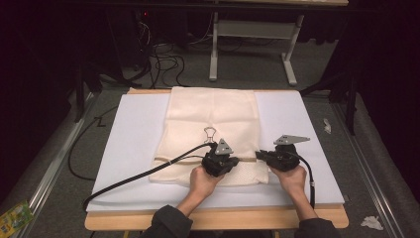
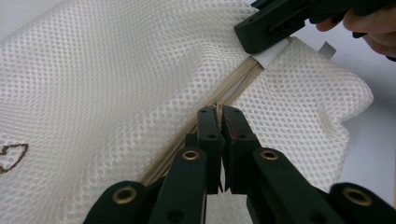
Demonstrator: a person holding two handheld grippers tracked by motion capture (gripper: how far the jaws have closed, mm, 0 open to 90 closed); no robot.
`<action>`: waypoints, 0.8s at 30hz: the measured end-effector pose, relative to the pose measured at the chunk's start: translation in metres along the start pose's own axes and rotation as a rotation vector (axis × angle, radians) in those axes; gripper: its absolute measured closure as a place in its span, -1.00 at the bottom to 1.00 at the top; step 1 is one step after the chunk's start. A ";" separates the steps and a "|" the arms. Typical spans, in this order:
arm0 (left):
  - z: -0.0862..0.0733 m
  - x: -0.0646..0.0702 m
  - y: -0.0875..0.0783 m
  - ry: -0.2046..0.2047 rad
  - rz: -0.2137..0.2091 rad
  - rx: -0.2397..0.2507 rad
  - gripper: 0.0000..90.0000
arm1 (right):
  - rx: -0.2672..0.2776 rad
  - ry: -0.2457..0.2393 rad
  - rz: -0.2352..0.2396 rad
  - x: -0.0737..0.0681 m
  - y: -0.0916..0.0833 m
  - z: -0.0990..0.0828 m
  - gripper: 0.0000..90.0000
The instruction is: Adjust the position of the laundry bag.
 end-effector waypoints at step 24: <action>-0.002 -0.009 -0.019 -0.009 0.010 0.010 0.94 | -0.012 -0.011 -0.006 0.001 0.001 0.002 0.92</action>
Point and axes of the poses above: each handheld gripper's, and its own axes: y roughly forward along the jaws, z roughly out of its top, x roughly to its right, the point moved 9 cm from there along y, roughly forward along the jaws, and after that the axes turned 1 degree about -z, right-handed, at the moved point
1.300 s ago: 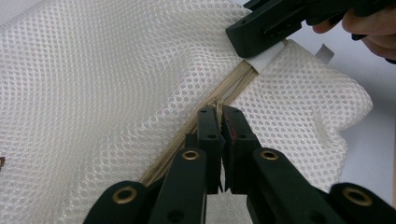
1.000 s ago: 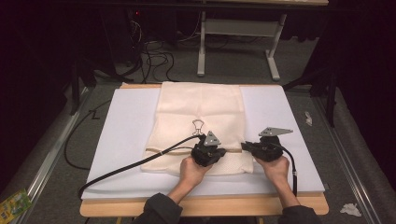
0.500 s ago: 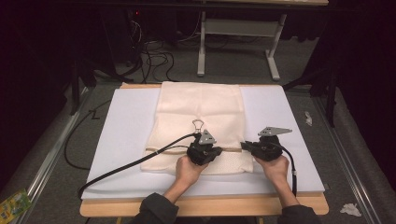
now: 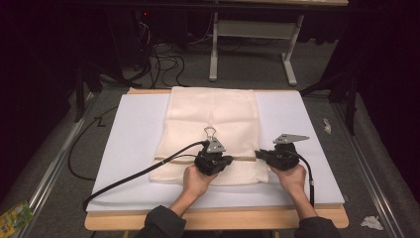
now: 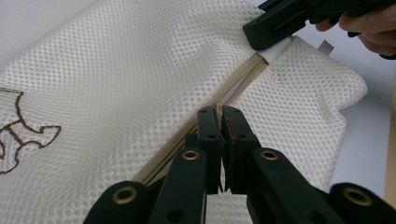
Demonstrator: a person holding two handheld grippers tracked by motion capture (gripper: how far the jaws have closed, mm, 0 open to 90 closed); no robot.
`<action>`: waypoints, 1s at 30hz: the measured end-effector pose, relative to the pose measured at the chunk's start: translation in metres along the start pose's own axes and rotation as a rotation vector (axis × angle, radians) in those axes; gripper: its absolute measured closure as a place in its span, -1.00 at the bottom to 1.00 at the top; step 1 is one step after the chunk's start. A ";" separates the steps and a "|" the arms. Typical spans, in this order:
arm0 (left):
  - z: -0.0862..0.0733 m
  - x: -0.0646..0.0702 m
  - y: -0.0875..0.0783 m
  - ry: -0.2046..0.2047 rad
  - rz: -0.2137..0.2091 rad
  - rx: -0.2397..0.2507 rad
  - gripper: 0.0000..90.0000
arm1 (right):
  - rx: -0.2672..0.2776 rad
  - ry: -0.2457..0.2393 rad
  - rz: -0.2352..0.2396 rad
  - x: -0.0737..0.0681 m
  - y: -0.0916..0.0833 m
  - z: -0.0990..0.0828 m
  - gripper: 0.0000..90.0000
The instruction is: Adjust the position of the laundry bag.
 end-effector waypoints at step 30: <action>-0.003 -0.006 -0.019 0.005 0.018 0.024 0.94 | 0.004 -0.009 -0.005 -0.002 0.002 0.004 0.91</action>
Point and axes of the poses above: each handheld gripper's, and its own axes: y roughly forward along the jaws, z roughly out of its top, x roughly to its right, the point moved 9 cm from there along y, roughly forward along the jaws, and after that the axes turned 1 degree about -z, right-handed, at the moved point
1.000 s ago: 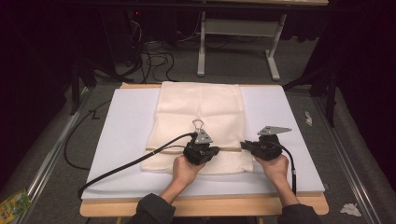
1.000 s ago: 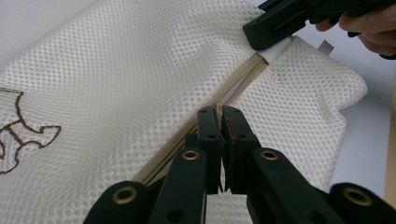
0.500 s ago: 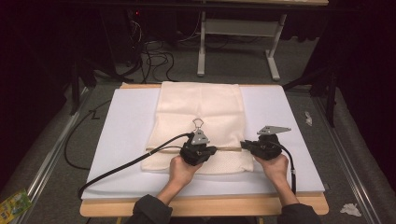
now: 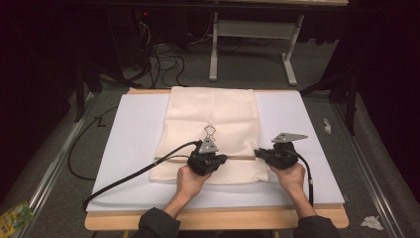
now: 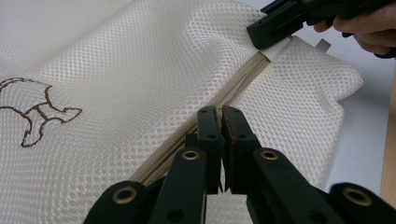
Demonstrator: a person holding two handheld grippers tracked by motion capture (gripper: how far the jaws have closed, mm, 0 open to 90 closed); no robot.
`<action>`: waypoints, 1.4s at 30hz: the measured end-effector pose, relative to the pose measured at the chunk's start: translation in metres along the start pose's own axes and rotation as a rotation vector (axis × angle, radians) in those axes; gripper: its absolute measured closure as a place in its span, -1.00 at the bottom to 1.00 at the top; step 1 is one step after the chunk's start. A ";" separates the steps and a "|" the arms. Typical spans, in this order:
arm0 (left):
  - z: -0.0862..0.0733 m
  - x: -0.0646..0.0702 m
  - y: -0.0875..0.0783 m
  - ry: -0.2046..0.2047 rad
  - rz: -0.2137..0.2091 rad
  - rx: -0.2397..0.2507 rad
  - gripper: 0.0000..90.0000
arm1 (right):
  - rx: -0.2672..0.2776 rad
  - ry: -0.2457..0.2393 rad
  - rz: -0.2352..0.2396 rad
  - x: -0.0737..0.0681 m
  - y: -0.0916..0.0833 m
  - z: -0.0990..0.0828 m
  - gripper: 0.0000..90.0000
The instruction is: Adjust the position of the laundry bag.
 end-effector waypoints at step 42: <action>-0.004 -0.011 -0.019 -0.020 0.022 0.027 0.94 | -0.017 -0.011 -0.008 -0.001 0.005 0.002 0.91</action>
Point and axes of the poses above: each handheld gripper's, and its own axes: y roughly forward along the jaws, z roughly out of its top, x roughly to its right, the point moved 9 cm from there along y, roughly forward along the jaws, and after that the axes turned 1 degree about -z, right-handed, at the moved point
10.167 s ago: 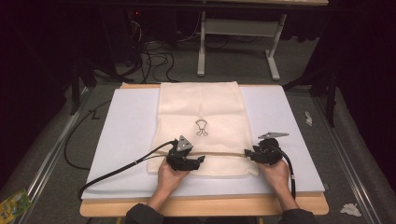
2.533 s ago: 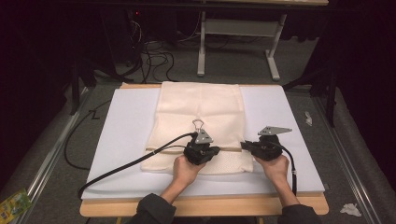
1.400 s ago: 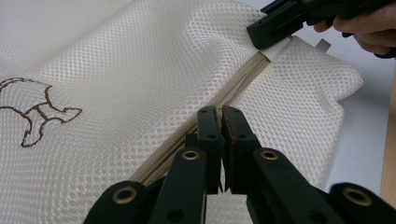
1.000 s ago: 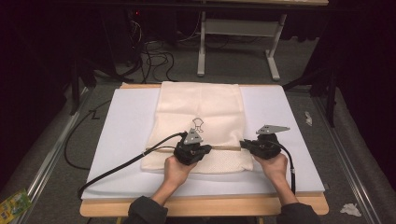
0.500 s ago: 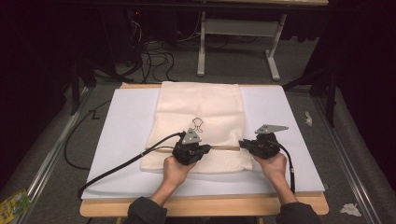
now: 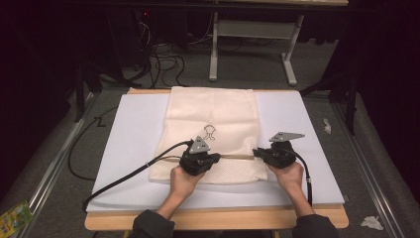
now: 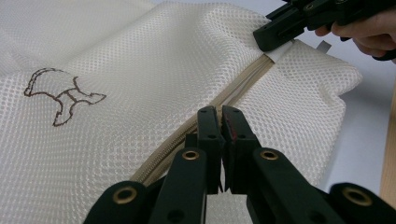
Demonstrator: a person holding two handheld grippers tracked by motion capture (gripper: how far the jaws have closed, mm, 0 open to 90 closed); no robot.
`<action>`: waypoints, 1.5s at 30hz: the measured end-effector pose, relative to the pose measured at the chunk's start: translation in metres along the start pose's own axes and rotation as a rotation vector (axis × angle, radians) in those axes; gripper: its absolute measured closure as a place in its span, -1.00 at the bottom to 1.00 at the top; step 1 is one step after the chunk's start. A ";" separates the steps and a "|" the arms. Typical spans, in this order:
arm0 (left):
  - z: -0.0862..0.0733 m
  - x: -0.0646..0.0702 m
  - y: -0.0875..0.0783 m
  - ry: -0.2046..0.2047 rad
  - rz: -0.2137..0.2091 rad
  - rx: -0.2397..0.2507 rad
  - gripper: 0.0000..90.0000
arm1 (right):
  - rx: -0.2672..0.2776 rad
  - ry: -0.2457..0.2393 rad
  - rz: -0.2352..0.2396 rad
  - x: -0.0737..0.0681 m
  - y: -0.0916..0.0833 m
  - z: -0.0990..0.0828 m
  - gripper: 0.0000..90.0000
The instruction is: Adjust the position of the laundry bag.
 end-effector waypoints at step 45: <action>-0.010 -0.017 -0.022 -0.034 0.034 0.017 0.94 | -0.005 -0.008 -0.001 0.000 0.002 0.003 0.92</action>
Point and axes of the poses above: each handheld gripper's, and its own axes: y roughly forward along the jaws, z roughly out of its top, x roughly to its right, the point moved 9 cm from there along y, roughly forward along the jaws, and after that the axes turned 1 degree about -z, right-handed, at the moved point
